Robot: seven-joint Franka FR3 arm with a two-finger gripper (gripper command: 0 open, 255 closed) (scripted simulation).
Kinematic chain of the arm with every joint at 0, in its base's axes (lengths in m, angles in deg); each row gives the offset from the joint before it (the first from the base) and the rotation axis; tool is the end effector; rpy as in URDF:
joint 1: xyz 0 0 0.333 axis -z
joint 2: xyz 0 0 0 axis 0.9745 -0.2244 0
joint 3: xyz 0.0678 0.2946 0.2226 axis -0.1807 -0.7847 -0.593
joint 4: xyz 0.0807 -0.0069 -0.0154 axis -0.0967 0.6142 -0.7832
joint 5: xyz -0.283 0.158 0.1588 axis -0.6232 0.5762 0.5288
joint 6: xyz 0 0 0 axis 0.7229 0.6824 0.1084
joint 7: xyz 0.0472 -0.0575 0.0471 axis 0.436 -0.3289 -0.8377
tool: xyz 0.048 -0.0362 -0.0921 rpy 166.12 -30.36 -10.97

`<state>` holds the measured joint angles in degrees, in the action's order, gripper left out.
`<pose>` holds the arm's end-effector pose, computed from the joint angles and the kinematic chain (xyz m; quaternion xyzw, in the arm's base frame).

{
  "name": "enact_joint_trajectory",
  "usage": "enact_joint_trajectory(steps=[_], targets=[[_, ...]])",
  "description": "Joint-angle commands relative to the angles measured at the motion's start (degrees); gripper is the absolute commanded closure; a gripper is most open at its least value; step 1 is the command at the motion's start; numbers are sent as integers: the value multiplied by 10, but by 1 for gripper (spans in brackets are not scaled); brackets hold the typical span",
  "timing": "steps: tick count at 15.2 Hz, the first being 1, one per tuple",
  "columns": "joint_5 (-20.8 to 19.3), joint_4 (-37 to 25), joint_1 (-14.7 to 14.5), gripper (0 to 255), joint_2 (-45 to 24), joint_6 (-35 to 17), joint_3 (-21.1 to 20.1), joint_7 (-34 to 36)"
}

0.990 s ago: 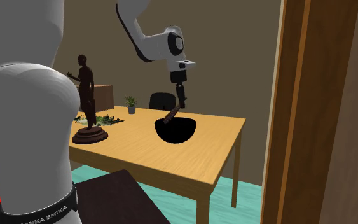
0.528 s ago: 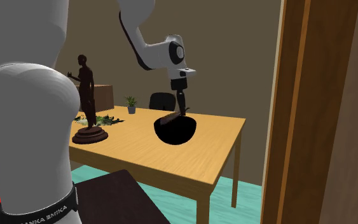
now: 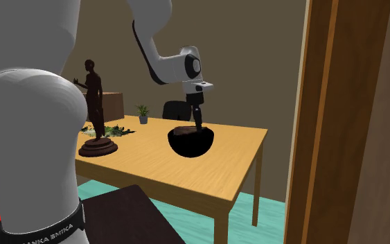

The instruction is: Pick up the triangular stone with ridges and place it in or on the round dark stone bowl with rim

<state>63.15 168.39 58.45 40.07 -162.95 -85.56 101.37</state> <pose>0.5168 0.2621 0.4005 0.9583 -0.2771 0.0696 0.0020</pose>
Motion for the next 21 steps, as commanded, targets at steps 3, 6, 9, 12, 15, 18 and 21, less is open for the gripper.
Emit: enact_joint_trajectory(steps=[3,6,9,12,15,18,21], targets=[[-1,2,0,255,-3,0,1,0],[-1,5,0,0,-1,0,0,1],[0,4,0,0,-1,2,0,0],[5,0,0,0,10,16,-2,-3],[18,-12,0,0,45,61,-7,-12],[18,-12,0,0,45,61,-7,-12],[18,-12,0,0,45,61,-7,-12]])
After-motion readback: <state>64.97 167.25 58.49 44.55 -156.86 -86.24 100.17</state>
